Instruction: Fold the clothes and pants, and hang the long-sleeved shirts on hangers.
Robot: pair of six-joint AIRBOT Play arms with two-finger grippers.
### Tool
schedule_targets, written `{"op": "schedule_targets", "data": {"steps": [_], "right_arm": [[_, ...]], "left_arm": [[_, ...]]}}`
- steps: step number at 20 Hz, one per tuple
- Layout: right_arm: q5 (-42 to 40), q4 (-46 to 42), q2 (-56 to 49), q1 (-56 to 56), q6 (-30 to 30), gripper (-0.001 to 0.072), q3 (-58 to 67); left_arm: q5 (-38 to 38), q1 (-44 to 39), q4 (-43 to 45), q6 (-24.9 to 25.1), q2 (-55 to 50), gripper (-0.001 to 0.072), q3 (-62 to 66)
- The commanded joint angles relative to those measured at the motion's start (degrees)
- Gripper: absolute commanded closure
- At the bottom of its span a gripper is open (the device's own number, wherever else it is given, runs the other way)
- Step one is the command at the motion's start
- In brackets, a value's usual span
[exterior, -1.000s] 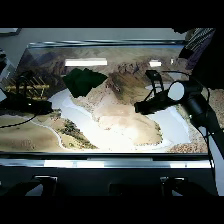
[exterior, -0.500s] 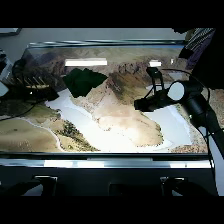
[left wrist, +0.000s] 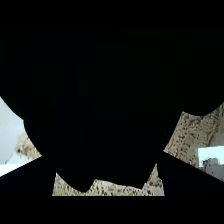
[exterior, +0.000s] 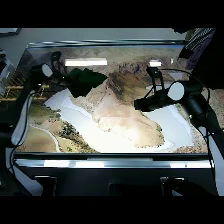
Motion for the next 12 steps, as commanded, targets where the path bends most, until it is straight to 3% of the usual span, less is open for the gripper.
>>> {"op": "schedule_targets", "data": {"steps": [1, 4, 5, 6, 7, 12], "right_arm": [[0.04, 0.04, -0.02, 0.07, 0.02, 0.0678, 0.04], [0.04, 0.04, -0.02, 0.07, 0.02, 0.0678, 0.04], [0.07, 0.04, -0.02, 0.07, 0.02, 0.0678, 0.04], [0.11, 0.09, -0.02, 0.07, 0.02, 0.0678, 0.04], [0.15, 0.11, -0.02, 0.07, 0.02, 0.0678, 0.04], [6.19, 0.44, 0.31, 0.07, 1.29, 0.0678, 0.04]], "left_arm": [[1.09, -1.46, 3.45, 0.55, -10.62, -0.0013, 7.72], [2.58, -1.51, 3.34, -0.11, -12.55, -0.0013, 7.82], [2.14, -1.51, 3.21, -0.09, -12.52, 0.0062, 7.87], [0.48, -1.49, 2.75, 0.07, -11.98, 0.0514, 8.00], [-2.23, -1.44, 2.73, 0.57, -10.78, 0.0693, 8.20], [-22.62, -2.80, -2.14, 0.61, -0.61, 0.0695, 7.93]]}}
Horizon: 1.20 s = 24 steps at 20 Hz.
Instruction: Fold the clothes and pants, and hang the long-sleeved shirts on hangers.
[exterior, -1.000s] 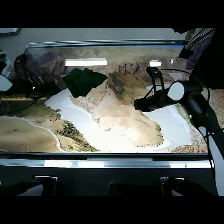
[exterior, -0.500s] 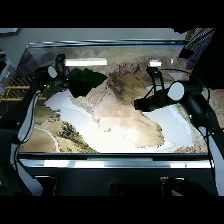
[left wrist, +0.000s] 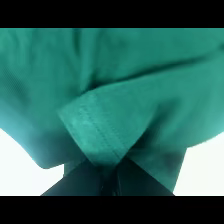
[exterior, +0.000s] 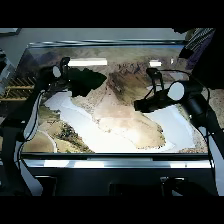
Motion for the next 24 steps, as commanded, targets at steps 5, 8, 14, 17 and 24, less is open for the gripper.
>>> {"op": "schedule_targets", "data": {"steps": [5, 8, 14, 17, 24], "right_arm": [[15.15, -3.15, 3.32, 0.07, 0.83, 0.0679, 0.04], [23.98, -6.86, 6.38, 0.07, 0.85, 0.0680, 0.04], [30.23, -13.35, 13.29, 0.07, 2.34, 0.0680, 0.04], [29.92, -14.25, 15.39, 0.07, 1.81, 0.0678, 0.04], [7.28, 1.62, 15.96, 0.00, 10.47, 0.0453, 0.09]], "left_arm": [[-20.13, -13.20, -10.05, -1.66, 15.04, 0.0694, -9.73], [-18.58, -24.48, -11.02, -7.76, 16.04, 0.0694, -15.34], [-5.22, -41.75, -11.06, -15.43, 11.41, 0.0693, -17.94], [-4.37, -42.23, -11.67, -15.89, 10.73, 0.0467, -17.92], [-16.39, -28.70, 0.72, -10.12, 26.36, 0.0173, -17.99]]}}
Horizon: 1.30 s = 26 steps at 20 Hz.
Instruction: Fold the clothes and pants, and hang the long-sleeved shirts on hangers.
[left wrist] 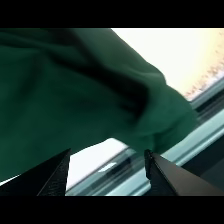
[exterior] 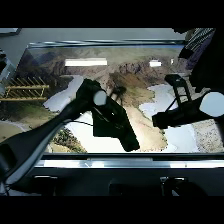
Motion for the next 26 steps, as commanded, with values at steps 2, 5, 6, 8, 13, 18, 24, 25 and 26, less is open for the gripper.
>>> {"op": "schedule_targets", "data": {"steps": [2, 5, 6, 8, 13, 18, 24, 25, 26], "right_arm": [[-16.44, 11.67, -0.98, -3.10, 7.13, 0.0456, 2.69], [-14.47, 19.45, -3.04, -17.35, 0.26, 0.0450, 5.05], [-10.91, 21.84, -3.98, -22.60, -4.26, 0.0386, 4.22], [-4.90, 24.70, -5.46, -29.24, -11.69, 0.0283, -1.51], [-8.26, 31.34, -5.60, -29.49, -21.09, 0.0277, -27.96], [-23.78, 38.60, -5.60, -19.76, -22.93, 0.0216, -43.23], [-36.52, 37.68, -9.31, -5.95, -16.09, 0.0217, -44.81], [-36.98, 37.79, -11.15, -5.16, -15.56, 0.0219, -44.78], [-37.11, 38.71, -12.81, -4.96, -15.63, 0.0282, -44.78]], "left_arm": [[-6.16, 11.21, 11.28, 1.29, 12.87, 0.0173, -0.17], [-9.20, 20.61, 11.45, 1.33, 19.98, 0.0174, -0.17], [-9.86, 22.99, 11.47, 1.33, 21.66, 0.0174, -0.17], [-9.94, 27.17, 11.47, 2.36, 24.09, 0.0177, -0.15], [-9.94, 32.54, 11.47, 2.58, 24.79, 0.0179, -0.15], [-9.90, 32.65, 11.50, 2.58, 24.76, 0.0178, -0.15], [-10.23, 34.82, 11.65, -2.64, 24.35, 0.0049, -0.20], [-9.88, 35.74, 11.65, -1.22, 24.30, 0.0050, -0.44], [-9.70, 36.87, 11.61, 0.04, 24.30, 0.0050, -1.14]]}}
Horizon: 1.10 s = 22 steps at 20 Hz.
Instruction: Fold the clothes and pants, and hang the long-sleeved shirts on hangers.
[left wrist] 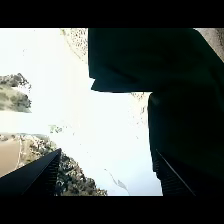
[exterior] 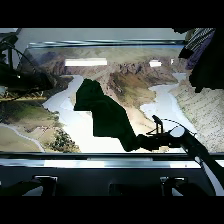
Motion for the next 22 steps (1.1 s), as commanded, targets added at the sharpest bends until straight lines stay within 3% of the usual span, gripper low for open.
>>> {"op": "schedule_targets", "data": {"steps": [1, 2, 3, 6, 9, 14, 20, 21, 22], "right_arm": [[-4.42, 1.95, -4.17, 3.32, 1.97, 0.0433, -0.68], [-4.17, 3.17, -3.93, 3.32, 0.76, 0.0596, -0.68], [-3.48, 4.66, -3.28, 3.32, -1.01, 0.0686, -0.66], [0.35, 5.49, 1.11, 3.32, -1.14, 0.0682, -0.52], [4.09, 5.38, 5.60, 3.32, 0.02, 0.0682, -0.50], [4.94, 5.31, 8.55, 3.32, 4.22, 0.0682, -0.52], [5.73, 5.38, 8.57, 3.32, 6.38, 0.0682, -0.52], [5.68, 5.40, 8.59, 3.32, 6.67, 0.0682, -0.50], [5.66, 5.42, 8.70, 3.32, 6.67, 0.0682, -0.50]], "left_arm": [[0.94, 3.39, -0.74, 2.62, -0.15, 0.0050, -1.92], [2.01, 5.18, -2.67, 4.04, -0.15, 0.0051, -3.96], [3.80, 7.13, -5.84, 5.53, -0.15, 0.0051, -6.62], [15.47, 13.79, -20.94, 11.45, -0.61, 0.0051, -19.56], [25.81, 16.85, -33.90, 20.39, -4.92, 0.0051, -29.79], [28.79, 14.80, -42.45, 28.63, -19.23, 0.0051, -31.43], [34.14, 12.70, -53.66, 33.48, -27.10, 0.0055, -31.10], [34.49, 11.96, -53.77, 33.46, -27.76, 0.0087, -30.42], [34.34, 11.02, -53.75, 33.46, -28.61, 0.0193, -29.38]]}}
